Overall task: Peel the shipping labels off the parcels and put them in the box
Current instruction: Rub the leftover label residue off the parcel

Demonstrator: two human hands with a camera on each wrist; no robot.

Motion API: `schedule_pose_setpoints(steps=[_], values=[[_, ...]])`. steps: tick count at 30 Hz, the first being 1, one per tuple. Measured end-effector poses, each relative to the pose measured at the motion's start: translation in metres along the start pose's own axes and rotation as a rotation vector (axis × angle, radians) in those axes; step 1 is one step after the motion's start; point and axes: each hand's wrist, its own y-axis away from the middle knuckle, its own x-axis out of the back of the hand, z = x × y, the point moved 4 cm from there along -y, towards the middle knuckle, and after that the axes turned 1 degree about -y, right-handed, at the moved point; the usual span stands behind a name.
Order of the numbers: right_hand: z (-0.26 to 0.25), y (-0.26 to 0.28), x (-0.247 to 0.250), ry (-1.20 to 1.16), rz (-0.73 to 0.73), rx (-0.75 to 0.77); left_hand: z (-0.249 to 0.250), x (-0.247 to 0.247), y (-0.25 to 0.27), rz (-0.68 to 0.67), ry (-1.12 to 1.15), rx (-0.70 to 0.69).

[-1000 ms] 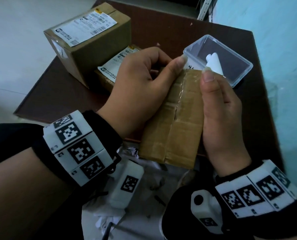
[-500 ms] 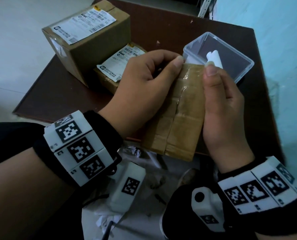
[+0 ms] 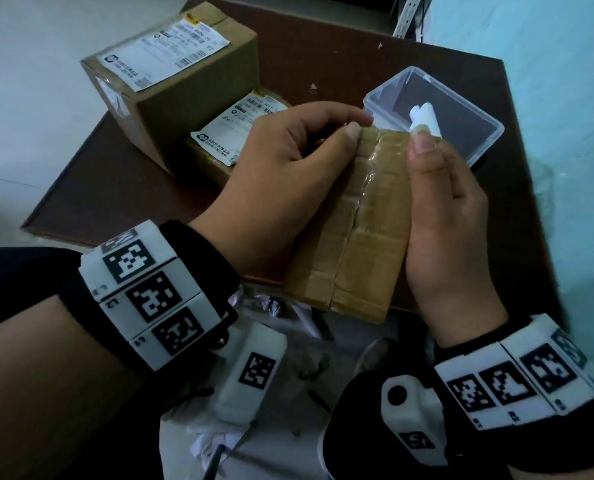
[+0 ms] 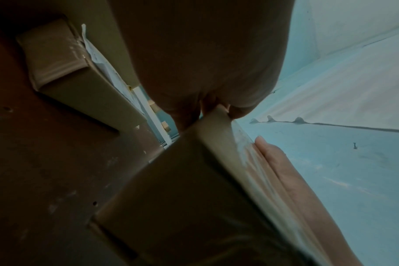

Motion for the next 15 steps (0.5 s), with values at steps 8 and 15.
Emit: schedule_pose_setpoints(steps=[8,15], values=[[-0.002,0.0,0.002,0.015,0.006,0.045,0.005,0.004,0.002,0.01,0.064,-0.063],[-0.002,0.004,-0.003,-0.046,-0.081,0.003,0.011,0.009,0.004,0.137,-0.174,-0.147]])
